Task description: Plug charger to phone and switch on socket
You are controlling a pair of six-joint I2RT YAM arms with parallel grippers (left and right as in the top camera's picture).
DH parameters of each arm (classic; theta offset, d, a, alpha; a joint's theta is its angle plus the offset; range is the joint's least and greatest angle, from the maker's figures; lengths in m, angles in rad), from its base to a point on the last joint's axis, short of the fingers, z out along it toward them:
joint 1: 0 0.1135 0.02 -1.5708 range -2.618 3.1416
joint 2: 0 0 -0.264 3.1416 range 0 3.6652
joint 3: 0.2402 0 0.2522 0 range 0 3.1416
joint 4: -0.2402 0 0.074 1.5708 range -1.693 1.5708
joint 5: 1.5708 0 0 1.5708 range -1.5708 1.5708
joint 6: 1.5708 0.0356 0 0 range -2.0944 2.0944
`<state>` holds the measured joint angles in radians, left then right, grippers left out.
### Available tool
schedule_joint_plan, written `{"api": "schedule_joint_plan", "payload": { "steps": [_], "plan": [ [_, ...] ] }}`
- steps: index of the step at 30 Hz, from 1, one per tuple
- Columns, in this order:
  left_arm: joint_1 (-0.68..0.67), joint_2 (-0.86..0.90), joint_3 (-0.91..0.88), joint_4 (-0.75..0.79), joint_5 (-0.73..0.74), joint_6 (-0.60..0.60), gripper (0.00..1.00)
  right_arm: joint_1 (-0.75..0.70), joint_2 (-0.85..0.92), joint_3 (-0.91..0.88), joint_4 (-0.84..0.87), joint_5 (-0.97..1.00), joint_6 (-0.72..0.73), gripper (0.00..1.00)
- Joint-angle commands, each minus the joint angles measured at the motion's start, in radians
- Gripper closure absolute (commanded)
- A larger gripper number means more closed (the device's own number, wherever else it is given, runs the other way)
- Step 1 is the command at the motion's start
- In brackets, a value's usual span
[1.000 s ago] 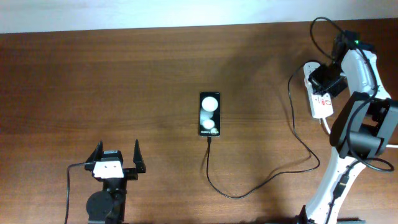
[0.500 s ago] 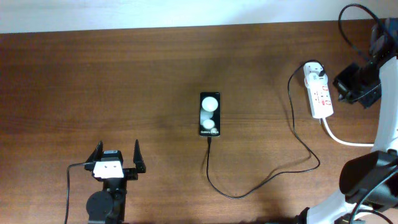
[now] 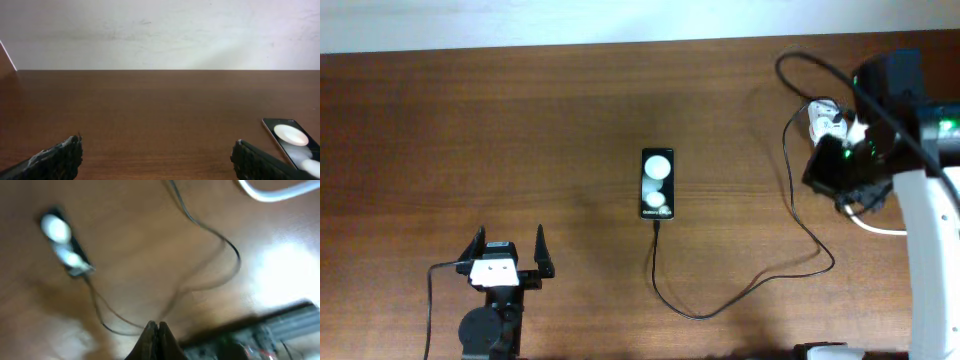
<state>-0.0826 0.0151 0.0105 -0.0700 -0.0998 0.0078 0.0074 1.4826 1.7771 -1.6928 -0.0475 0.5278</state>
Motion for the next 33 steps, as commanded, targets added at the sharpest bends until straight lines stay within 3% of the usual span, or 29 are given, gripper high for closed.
{"api": "schedule_joint_plan", "payload": {
  "steps": [1,5,6,7,8,22,33],
  "plan": [
    [0.002,-0.003,-0.001,-0.006,0.010,0.016,0.01,0.006,-0.048,-0.130,0.000,0.037,0.015,0.96],
    [0.002,-0.003,-0.002,-0.006,0.010,0.016,0.01,0.005,-0.250,-0.351,0.079,0.052,0.015,0.96],
    [0.002,-0.003,-0.001,-0.006,0.010,0.016,0.01,0.005,-0.320,-0.404,0.094,0.064,0.015,0.90],
    [0.002,-0.003,-0.001,-0.006,0.010,0.016,0.01,0.005,-0.361,-0.431,0.097,0.064,0.015,0.77],
    [0.002,-0.003,-0.002,-0.006,0.010,0.016,0.01,0.006,-0.423,-0.466,0.093,0.063,0.014,0.01],
    [0.002,-0.003,-0.002,-0.006,0.010,0.016,0.01,0.006,-0.295,-0.470,0.061,0.060,0.014,0.01],
    [0.002,-0.003,-0.001,-0.006,0.010,0.016,0.01,0.006,-0.631,-0.470,0.061,0.080,0.000,0.01]
  ]
}}
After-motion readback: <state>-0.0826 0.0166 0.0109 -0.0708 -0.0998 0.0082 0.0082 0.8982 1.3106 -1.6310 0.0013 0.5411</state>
